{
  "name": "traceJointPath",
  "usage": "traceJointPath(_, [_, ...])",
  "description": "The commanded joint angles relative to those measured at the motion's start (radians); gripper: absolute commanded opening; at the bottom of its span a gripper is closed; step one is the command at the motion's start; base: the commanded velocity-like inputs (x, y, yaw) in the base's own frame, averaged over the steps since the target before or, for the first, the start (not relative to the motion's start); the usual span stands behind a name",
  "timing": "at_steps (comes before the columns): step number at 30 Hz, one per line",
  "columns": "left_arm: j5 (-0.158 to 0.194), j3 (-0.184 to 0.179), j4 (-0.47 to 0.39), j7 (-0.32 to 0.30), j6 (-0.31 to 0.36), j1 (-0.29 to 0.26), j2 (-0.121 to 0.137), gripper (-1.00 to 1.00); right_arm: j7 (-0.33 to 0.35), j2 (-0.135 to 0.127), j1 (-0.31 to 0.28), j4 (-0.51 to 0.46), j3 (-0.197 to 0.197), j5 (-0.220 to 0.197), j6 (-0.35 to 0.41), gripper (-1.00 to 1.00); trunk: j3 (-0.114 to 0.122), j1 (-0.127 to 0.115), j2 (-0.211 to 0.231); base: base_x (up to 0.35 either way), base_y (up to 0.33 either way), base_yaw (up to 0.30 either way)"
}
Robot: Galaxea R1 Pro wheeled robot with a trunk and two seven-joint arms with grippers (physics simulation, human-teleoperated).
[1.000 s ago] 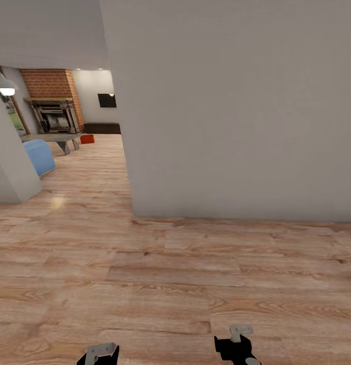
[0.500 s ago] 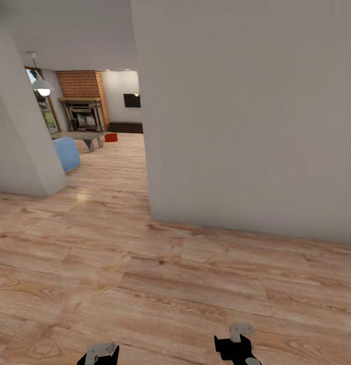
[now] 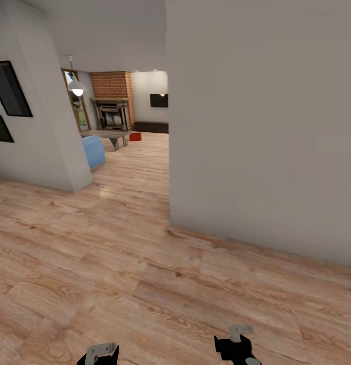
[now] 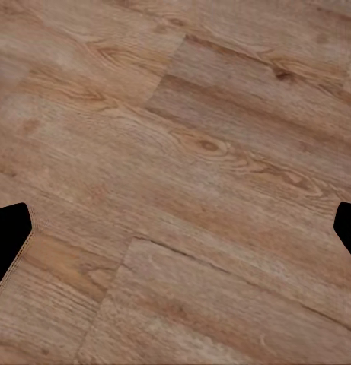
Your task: Move the two storage containers from the living room to the garage. In the garage, place one container on the floor and stack the other container on top of it (either order is fine).
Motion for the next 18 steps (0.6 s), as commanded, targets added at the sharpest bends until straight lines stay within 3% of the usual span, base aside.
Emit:
traceJointPath(1, [-0.005,0.008,0.001,-0.008,-0.003,-0.001,-0.001,1.00,-0.005,0.000,-0.001,0.001,0.005,0.000,-0.003,1.00,-0.001,0.001,0.000,0.347,0.000,0.285])
traceJointPath(18, [-0.005,0.008,0.001,-0.008,-0.003,-0.001,-0.001,1.00,-0.005,0.000,-0.001,0.001,0.005,0.000,-0.003,1.00,-0.001,0.001,0.000,0.347,0.000,0.285])
